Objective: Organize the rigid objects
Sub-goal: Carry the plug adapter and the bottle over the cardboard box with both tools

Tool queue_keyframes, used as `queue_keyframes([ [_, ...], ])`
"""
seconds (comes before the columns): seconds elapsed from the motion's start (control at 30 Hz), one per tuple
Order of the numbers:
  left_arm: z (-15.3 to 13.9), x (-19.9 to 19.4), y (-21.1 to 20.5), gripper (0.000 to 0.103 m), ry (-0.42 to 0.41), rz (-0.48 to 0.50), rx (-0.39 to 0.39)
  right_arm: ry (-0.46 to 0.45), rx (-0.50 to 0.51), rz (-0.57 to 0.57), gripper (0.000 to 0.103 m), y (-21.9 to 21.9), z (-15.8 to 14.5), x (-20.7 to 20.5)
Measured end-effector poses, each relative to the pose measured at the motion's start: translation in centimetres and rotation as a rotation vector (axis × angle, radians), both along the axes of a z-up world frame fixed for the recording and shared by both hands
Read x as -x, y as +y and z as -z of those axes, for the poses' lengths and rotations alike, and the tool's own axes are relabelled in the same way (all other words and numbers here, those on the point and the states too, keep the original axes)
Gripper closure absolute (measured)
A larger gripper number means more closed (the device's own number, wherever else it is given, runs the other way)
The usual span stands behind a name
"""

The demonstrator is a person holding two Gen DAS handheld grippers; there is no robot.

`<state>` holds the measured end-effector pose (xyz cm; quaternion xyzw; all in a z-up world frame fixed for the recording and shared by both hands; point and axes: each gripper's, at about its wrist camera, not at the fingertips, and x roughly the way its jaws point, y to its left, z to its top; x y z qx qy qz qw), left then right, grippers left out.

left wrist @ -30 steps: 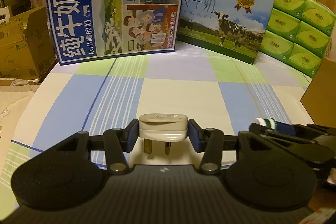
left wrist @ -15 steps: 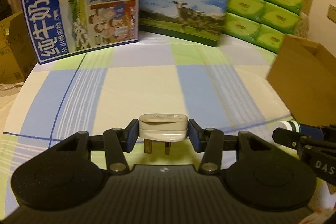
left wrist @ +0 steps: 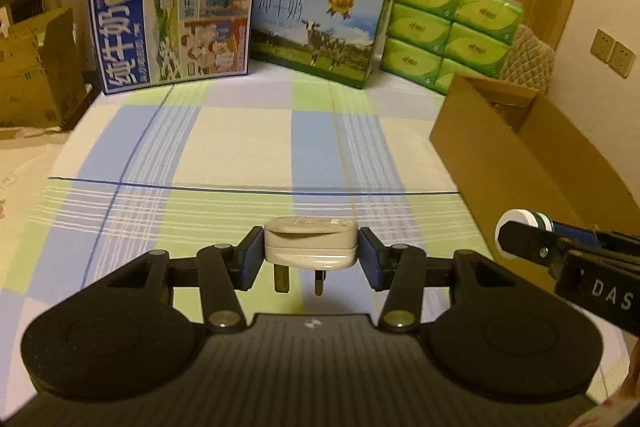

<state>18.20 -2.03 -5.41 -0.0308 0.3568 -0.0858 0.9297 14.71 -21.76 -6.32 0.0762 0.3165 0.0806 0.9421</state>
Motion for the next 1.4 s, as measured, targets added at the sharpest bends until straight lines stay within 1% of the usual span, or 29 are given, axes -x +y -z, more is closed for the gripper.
queue_keyframes([
  [0.23, -3.2, 4.9, -1.6, 0.058, -0.038, 0.006, 0.007, -0.035, -0.009, 0.005, 0.074, -1.4, -3.1, 4.2],
  [0.4, -4.7, 7.6, -3.1, 0.058, -0.059, 0.038, -0.001, -0.065, 0.019, 0.0, 0.074, -2.7, -4.9, 6.7],
  [0.53, -5.6, 9.1, -4.5, 0.058, -0.071, 0.058, 0.021, -0.075, 0.023, 0.021, 0.074, -4.5, -5.6, 8.2],
  [0.67, -6.4, 10.6, -6.4, 0.058, -0.085, 0.093, 0.027, -0.082, 0.025, 0.057, 0.074, -6.5, -6.0, 9.9],
  [0.97, -7.1, 12.0, -10.8, 0.058, -0.098, 0.179, 0.03, -0.094, 0.023, 0.141, 0.074, -10.8, -6.7, 12.4],
  [1.4, -7.5, 11.8, -15.4, 0.058, -0.106, 0.262, 0.023, -0.085, 0.013, 0.224, 0.074, -15.4, -6.8, 13.5],
])
